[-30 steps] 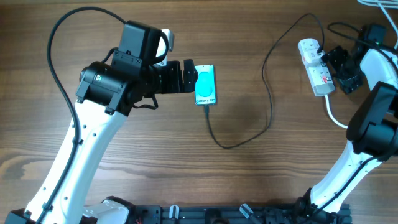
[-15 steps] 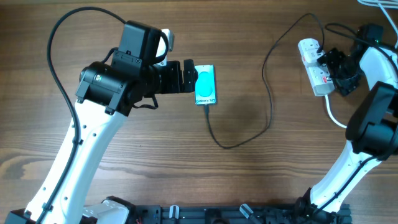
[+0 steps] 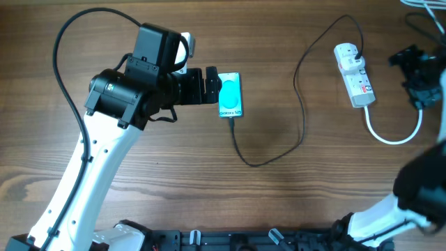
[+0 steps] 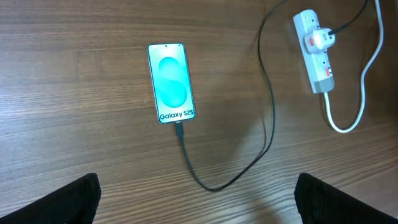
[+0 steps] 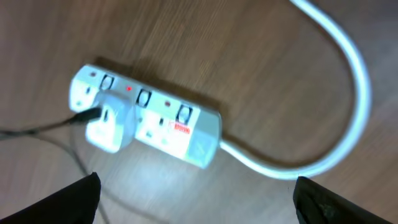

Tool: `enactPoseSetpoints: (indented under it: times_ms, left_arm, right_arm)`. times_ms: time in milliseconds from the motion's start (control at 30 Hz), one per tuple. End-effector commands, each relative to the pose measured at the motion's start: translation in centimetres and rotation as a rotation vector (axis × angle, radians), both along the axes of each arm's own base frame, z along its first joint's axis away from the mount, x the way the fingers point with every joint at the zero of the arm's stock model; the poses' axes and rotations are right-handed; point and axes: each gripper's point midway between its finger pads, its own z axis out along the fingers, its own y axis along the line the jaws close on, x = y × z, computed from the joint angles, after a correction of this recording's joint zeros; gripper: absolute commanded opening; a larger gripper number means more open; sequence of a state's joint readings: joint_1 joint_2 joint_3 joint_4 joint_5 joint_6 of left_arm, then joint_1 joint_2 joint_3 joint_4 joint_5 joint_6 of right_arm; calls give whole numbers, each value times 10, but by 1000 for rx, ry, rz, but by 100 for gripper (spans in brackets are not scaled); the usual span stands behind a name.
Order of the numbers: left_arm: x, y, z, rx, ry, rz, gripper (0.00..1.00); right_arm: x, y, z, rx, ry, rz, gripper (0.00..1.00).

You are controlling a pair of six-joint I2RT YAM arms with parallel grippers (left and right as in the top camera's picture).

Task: Plug charger to phone and switch on socket
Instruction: 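Pull the right gripper back from the power strip toward the bottom right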

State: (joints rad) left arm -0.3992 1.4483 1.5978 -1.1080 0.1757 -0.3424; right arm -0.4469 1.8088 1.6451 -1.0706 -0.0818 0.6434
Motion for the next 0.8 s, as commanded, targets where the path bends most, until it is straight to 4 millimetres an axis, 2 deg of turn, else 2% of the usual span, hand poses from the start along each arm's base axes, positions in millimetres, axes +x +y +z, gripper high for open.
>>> enactPoseSetpoints:
  times_ms: [0,233,367,567,667,767]
  left_arm:
    - [0,3,0,3,0,17,100]
    - [0,3,0,3,0,17,100]
    - [0,3,0,3,0,17,100]
    - [0,3,0,3,0,17,100]
    - [0,3,0,3,0,17,100]
    - [0,3,0,3,0,17,100]
  right_arm:
    - [-20,18,46,-4,-58,18,100]
    - [-75,58,104,-64,-102,170,100]
    - [-105,85,126,-127,-162,287,100]
    - [-164,123,139,-176,-301,355,100]
    - [-189,131,142,-169,-361,294,100]
    - [-205,136,150,-114,-437,157,100]
